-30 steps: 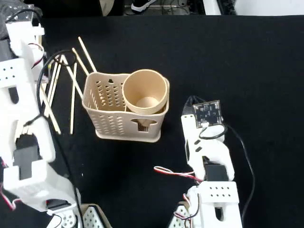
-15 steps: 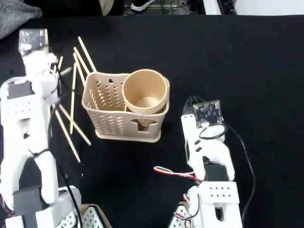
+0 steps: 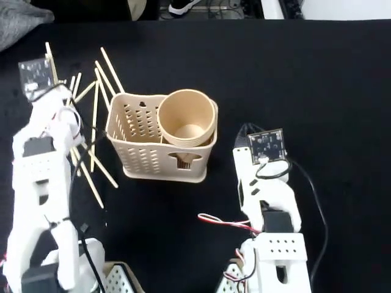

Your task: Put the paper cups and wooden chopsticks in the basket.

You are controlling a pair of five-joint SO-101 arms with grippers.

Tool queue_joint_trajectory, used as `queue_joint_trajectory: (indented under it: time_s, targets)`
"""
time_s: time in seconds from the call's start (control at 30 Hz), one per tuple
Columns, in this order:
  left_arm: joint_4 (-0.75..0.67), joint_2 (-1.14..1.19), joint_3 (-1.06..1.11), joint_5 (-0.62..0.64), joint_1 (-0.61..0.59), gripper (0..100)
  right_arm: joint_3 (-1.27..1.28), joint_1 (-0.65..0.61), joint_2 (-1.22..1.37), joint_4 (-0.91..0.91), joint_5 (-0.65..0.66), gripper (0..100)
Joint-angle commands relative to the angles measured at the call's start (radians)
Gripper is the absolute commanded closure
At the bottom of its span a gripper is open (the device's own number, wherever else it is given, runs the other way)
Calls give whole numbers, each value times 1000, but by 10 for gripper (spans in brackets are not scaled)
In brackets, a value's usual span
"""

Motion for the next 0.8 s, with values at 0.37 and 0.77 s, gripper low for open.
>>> queue_joint_trajectory:
  time_s: [0.37, 0.77]
  targets:
    - [256, -114, -24, 89, 4, 747, -4, 9, -1, 0, -3, 987]
    - [463, 267, -312, 107, -64, 758, -4, 9, -1, 0, -3, 987]
